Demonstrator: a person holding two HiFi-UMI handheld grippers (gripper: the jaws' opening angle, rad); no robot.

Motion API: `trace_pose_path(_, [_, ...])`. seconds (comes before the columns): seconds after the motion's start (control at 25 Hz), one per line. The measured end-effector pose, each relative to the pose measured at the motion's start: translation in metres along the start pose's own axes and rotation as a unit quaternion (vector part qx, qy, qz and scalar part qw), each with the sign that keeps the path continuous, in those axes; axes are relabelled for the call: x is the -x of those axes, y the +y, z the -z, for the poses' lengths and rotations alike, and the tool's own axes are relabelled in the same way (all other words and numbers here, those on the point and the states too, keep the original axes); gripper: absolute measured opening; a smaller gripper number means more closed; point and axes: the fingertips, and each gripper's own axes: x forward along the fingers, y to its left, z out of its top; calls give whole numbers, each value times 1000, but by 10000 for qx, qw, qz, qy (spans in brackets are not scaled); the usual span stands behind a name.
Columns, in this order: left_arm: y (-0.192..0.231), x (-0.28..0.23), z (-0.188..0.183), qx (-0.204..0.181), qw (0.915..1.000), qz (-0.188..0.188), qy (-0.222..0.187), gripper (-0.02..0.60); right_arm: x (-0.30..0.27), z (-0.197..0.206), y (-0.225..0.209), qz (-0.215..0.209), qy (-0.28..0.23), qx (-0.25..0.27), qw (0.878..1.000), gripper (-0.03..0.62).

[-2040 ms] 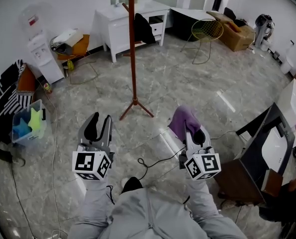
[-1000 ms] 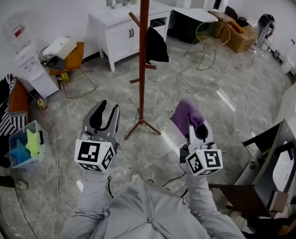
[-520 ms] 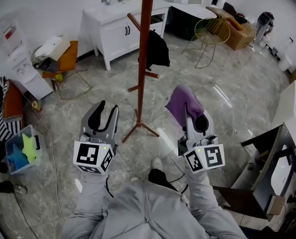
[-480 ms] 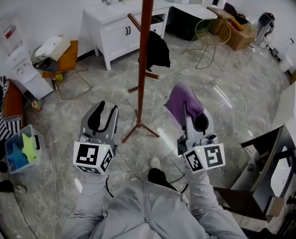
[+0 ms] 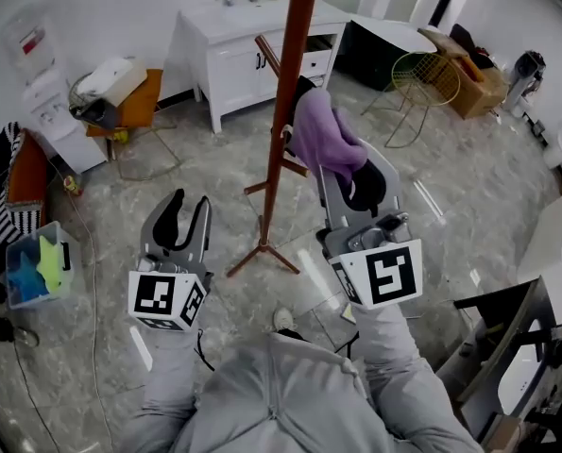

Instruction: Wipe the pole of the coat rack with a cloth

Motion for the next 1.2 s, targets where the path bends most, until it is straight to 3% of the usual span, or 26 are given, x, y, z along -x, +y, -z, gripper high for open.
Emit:
trace_pose_path(0.24, [19, 0, 4, 32, 9994, -331, 46, 172, -53, -17, -7, -130, -289, 616, 9976, 78])
trace_pose_path(0.44, [39, 6, 8, 54, 9982, -592, 81, 172, -89, 6, -3, -135, -1, 1166, 9931, 78])
trace_pose_path(0.84, [58, 10, 16, 126, 9969, -761, 154, 172, -95, 81, 22, -385, 901, 1107, 9890, 79])
trace_pose_path(1.2, [59, 11, 27, 177, 9967, -756, 254, 172, -86, 129, 37, -437, 1117, 810, 9895, 79])
